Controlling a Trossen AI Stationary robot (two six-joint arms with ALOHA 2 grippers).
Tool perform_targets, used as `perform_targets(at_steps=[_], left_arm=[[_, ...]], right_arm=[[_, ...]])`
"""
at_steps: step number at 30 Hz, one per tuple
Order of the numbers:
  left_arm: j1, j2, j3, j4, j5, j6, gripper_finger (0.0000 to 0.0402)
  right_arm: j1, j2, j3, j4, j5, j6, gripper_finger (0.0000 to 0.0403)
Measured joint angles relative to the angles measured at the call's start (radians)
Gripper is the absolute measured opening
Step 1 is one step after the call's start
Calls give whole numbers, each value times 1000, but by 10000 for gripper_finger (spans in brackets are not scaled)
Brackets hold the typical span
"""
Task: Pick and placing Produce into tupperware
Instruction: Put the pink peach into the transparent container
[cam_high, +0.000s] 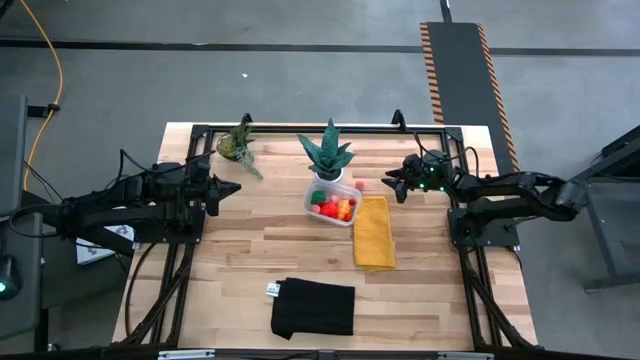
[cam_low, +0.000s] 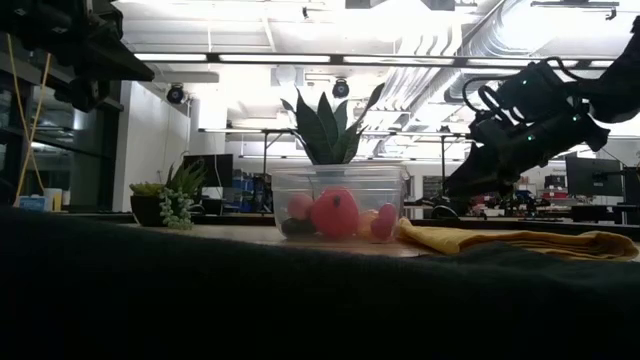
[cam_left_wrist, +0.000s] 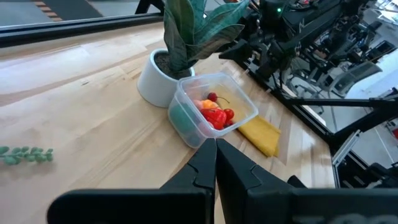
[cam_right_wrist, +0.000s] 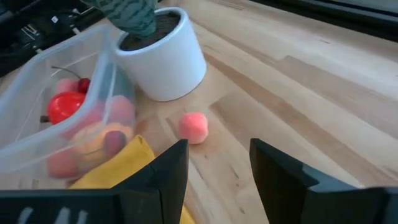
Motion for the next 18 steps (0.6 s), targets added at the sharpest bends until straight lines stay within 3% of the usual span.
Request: perform_targets(at_steps=[8, 18], left_arm=[[0, 0, 0, -6, 0, 0, 1], [0, 0, 0, -6, -16, 7, 1]], right_arm=[[-11, 41, 0, 39, -50, -136, 170], [-11, 41, 0, 30, -49, -209, 253]])
